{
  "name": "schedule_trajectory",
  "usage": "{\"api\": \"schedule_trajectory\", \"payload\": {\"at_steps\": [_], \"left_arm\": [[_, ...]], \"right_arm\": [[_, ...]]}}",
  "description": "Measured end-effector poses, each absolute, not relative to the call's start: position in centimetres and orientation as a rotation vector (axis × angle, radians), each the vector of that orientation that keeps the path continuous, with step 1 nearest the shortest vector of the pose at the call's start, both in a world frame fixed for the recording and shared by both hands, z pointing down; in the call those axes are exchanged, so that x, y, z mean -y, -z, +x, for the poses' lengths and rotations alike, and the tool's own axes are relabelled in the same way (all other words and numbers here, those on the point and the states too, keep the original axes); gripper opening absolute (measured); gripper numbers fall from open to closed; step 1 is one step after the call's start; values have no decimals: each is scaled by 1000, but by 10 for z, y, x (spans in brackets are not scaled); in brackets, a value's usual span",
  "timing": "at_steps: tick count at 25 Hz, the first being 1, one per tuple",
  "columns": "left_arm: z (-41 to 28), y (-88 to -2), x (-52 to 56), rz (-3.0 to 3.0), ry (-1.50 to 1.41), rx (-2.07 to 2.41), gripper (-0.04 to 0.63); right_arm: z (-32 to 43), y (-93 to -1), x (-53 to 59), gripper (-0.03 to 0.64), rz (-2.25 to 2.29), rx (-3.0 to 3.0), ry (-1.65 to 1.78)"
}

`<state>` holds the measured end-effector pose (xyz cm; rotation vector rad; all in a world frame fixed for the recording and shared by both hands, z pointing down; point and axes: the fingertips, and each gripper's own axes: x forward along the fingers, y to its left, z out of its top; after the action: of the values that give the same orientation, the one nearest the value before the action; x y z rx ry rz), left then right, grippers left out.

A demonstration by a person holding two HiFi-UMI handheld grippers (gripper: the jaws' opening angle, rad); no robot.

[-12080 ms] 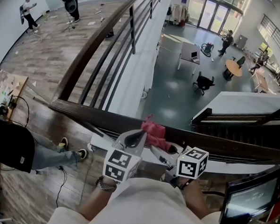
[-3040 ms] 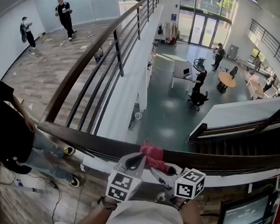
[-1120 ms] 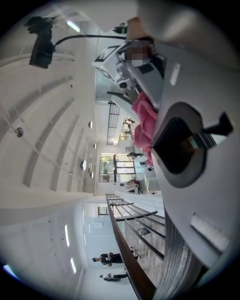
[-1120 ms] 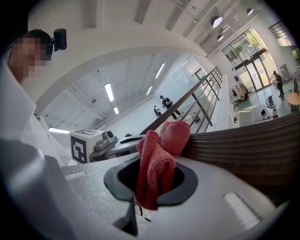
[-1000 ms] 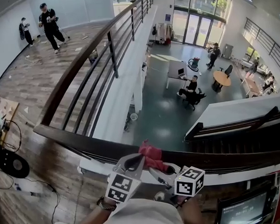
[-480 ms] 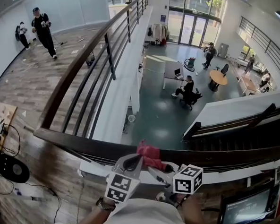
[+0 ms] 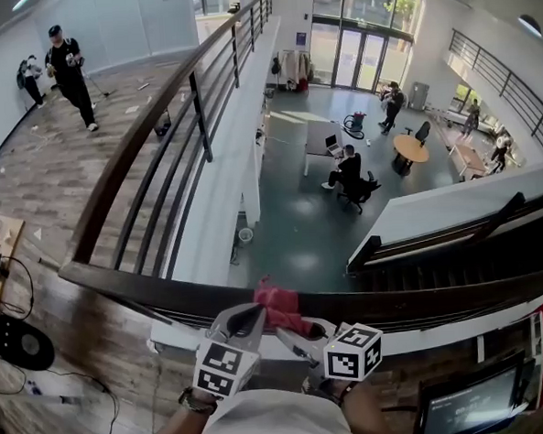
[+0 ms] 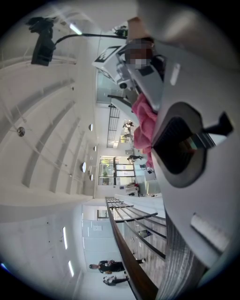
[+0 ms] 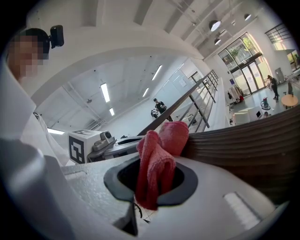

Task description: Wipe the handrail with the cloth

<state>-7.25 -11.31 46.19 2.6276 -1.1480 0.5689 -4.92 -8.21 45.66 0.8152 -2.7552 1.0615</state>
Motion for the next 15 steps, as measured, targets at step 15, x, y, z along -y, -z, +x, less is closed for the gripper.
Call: {"api": "schedule_trajectory", "payload": {"at_steps": [15], "left_arm": [[-69, -455, 121, 2628, -583, 1112, 5]], "right_arm": [[-47, -455, 81, 61, 917, 2745, -1030]]}}
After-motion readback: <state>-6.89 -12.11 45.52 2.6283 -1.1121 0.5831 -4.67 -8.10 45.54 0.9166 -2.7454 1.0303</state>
